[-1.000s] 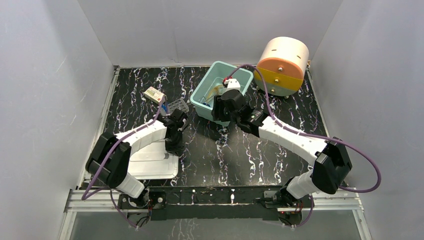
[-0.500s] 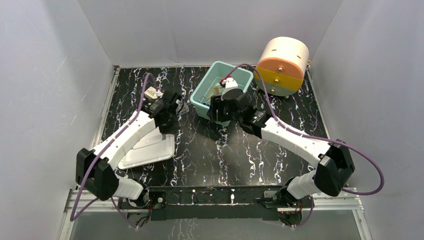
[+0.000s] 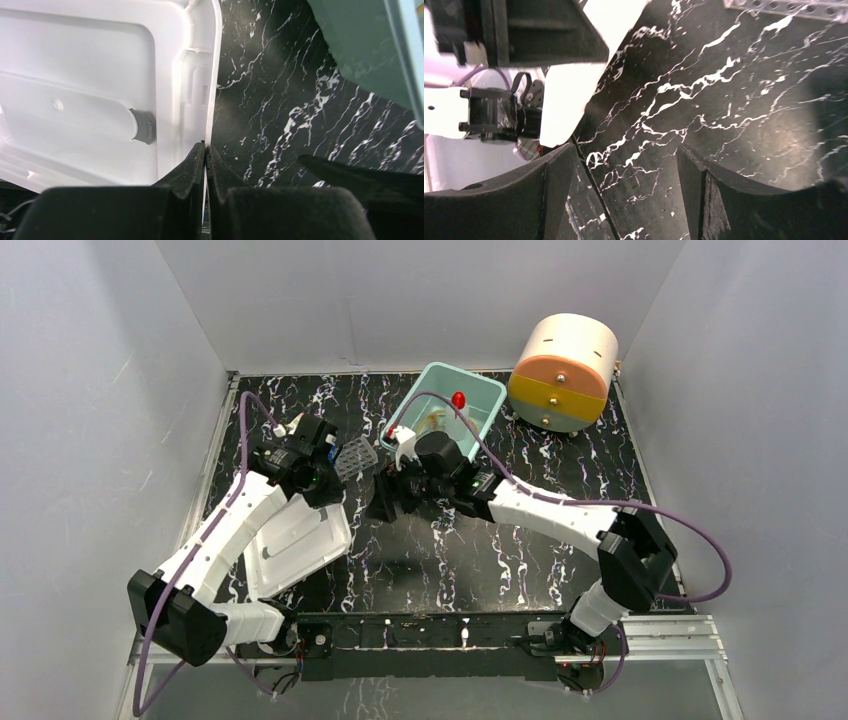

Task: Organize the chemistry lab equipment

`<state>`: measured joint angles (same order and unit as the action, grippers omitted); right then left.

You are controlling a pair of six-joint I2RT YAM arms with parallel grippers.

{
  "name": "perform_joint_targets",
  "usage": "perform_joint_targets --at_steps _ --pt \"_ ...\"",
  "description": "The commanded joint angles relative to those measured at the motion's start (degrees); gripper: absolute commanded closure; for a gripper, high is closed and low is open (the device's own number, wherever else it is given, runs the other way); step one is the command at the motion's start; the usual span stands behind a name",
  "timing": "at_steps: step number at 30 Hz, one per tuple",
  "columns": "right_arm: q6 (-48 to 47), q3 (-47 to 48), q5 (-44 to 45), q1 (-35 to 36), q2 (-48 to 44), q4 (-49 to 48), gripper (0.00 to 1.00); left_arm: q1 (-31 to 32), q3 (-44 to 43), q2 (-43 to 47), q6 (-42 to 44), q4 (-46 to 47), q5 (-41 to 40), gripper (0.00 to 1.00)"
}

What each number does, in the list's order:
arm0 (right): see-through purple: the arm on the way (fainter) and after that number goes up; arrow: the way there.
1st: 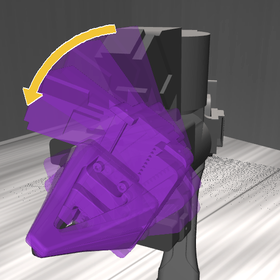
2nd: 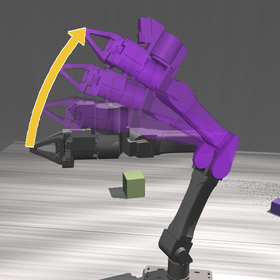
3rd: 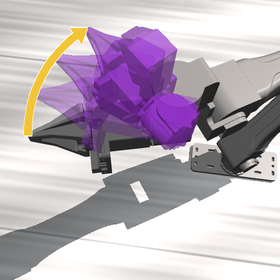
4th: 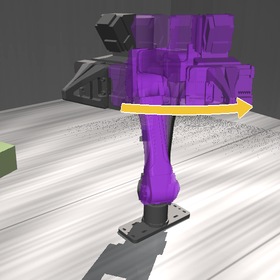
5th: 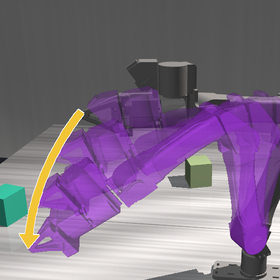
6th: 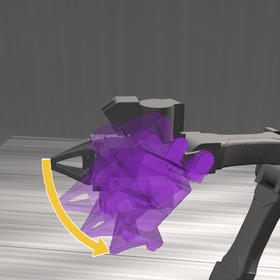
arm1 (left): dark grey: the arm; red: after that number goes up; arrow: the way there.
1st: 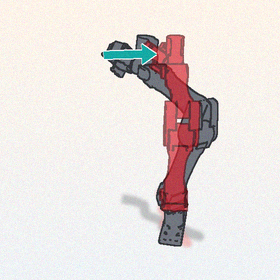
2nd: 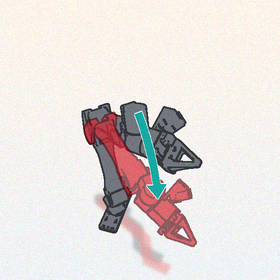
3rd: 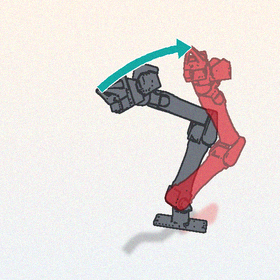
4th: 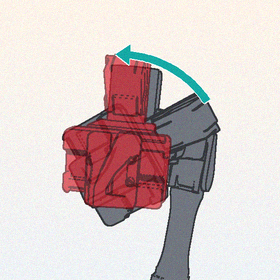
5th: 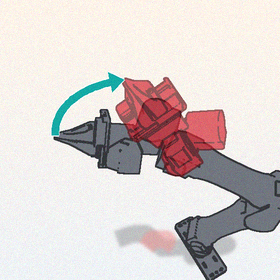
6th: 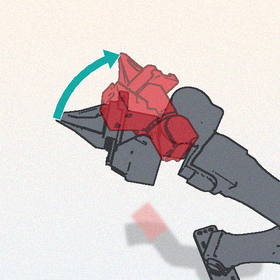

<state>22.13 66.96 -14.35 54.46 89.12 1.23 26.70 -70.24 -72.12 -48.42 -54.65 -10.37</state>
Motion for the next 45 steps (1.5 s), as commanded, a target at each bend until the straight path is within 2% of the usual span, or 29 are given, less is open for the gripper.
perform_joint_targets --at_steps 1,11,17,20,22,29,32,39,45 --pt "1.2 2.3 -7.6 0.4 1.8 -6.5 0.19 -2.9 -2.7 1.7 -5.6 -0.5 1.3 1.00" --pt "5.3 3.0 -17.1 0.4 7.4 -14.9 0.19 -5.0 -3.0 1.1 -8.5 1.3 2.7 1.00" --pt "7.5 8.0 -18.3 0.8 13.2 -12.8 0.20 -6.6 -3.6 1.5 -7.9 0.2 3.2 1.00" --pt "9.9 10.2 -18.0 0.9 15.3 -12.3 0.24 -7.1 -2.9 2.0 -7.9 0.7 3.6 1.00" --pt "11.6 12.4 -17.7 0.9 16.9 -11.4 0.30 -7.2 -2.5 2.3 -8.0 1.4 3.6 1.00" --pt "13.7 17.0 -16.2 1.0 19.8 -6.7 0.70 -7.5 -2.6 2.6 -8.0 3.2 3.1 1.00" --pt "13.4 17.3 -16.1 1.1 19.7 -6.8 0.81 -7.7 -3.5 3.1 -7.8 2.9 1.8 1.00" --pt "12.1 20.1 -14.5 0.9 18.1 -5.9 0.96 -7.8 -8.2 3.9 -6.3 1.1 -1.5 0.67" --pt "8.0 22.2 -9.2 0.5 15.5 -3.0 0.99 -7.8 -17.2 2.4 -3.4 -2.3 -4.4 0.51"
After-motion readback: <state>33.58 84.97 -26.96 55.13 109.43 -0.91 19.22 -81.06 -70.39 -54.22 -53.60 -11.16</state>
